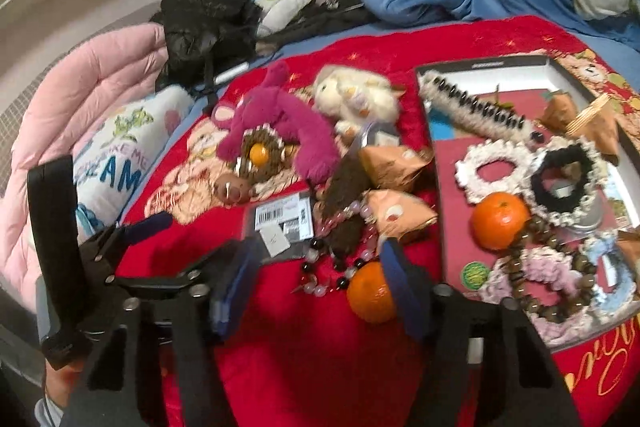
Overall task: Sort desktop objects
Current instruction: 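Withdraw both tools from the box toward the remaining items on the bedspread, then grasp the black barcode bag with the left tool while the right tool reaches the pink bead bracelet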
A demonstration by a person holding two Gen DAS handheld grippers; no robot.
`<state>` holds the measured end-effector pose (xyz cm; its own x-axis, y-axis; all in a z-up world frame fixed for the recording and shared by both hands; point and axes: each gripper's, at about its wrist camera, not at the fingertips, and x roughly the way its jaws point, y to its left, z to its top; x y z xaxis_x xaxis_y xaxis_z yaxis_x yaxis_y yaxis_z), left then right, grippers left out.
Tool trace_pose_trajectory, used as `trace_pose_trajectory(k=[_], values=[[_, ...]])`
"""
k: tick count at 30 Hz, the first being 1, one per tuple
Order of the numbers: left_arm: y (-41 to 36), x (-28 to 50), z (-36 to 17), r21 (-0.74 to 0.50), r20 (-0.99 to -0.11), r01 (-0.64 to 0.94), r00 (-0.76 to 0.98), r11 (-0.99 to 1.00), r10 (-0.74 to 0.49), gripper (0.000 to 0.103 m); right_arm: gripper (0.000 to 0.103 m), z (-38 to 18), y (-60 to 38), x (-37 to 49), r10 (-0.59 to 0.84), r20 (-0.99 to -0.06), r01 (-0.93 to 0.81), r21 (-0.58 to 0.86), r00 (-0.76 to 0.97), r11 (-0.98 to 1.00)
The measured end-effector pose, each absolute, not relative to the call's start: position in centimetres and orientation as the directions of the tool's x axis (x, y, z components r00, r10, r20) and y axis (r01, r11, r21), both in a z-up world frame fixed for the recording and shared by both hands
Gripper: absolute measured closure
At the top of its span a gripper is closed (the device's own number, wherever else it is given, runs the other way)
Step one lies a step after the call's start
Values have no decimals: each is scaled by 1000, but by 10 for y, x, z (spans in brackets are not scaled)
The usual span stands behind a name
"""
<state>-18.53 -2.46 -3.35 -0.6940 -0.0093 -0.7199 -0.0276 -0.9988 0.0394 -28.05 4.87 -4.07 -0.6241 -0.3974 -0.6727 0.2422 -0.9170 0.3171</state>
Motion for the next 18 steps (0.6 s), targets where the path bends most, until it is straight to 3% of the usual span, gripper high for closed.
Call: trace_pose_trajectory(k=[3,11,18], values=[[-21,-190,-40,57,-733,-30,-680,-998,-21,0,59,-49,43,-285,-408,-692,249,324,-596,-913],[-17,-201,-53,85,-756,-45,-653,-995,-35,0,66,-60,32,-293,-417,-703,260,326,-576,-909],[-21,-211,-61,24,-778,-66,-628,-998,23,0,86,-73,28,-305,-419,-707,240,345,-570,-908]])
